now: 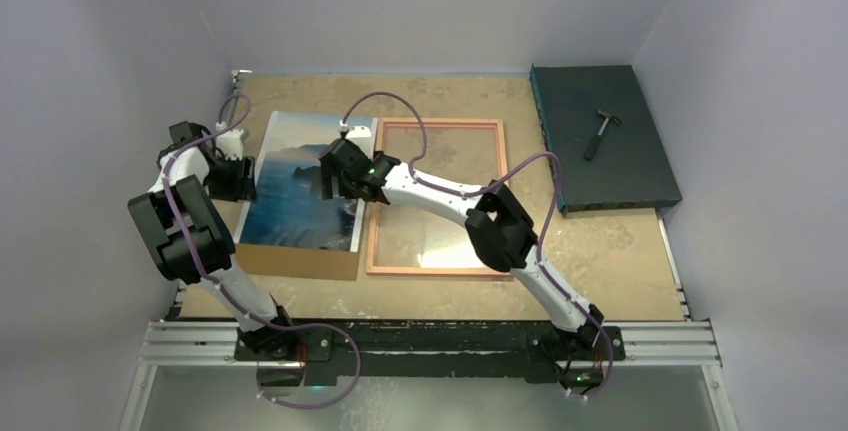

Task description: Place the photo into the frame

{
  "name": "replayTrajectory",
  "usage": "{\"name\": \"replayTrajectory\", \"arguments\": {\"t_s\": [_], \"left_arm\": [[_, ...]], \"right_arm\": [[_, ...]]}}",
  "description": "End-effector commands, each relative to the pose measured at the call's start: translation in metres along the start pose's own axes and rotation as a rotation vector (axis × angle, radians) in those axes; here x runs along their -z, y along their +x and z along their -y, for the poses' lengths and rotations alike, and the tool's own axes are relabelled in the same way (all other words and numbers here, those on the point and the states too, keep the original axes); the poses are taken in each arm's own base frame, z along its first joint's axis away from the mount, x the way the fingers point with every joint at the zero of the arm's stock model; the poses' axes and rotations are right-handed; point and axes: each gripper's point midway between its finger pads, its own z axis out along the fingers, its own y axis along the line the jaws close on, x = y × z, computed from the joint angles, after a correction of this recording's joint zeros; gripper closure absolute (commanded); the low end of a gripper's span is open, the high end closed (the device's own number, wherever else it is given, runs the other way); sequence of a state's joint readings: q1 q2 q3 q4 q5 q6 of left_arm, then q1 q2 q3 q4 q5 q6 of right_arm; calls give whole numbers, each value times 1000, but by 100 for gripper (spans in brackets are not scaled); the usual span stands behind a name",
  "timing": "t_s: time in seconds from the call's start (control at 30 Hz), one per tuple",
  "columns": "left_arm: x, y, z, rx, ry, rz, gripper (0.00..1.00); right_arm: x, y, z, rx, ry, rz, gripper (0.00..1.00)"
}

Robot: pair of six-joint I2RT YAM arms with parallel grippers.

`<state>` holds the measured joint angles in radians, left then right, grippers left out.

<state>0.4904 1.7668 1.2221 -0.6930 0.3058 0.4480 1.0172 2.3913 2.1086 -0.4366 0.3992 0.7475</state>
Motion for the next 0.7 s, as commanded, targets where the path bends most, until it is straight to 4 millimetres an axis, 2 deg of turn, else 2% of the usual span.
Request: {"name": "replayTrajectory", "arguments": {"t_s": [0.0, 0.13, 0.4, 0.67], "left_arm": [[3, -11, -7, -63, -43, 72, 48], [2, -9, -5, -73, -39, 76, 48], [5, -13, -8, -69, -57, 88, 48], [5, -18, -13, -56, -77, 104, 46]], "right_arm": [[1, 16, 0, -7, 19, -23, 1], [-6, 24, 2, -4, 24, -39, 1], [-13, 28, 7, -7, 41, -44, 1], [-21, 32, 32, -32, 116, -56, 1]]}}
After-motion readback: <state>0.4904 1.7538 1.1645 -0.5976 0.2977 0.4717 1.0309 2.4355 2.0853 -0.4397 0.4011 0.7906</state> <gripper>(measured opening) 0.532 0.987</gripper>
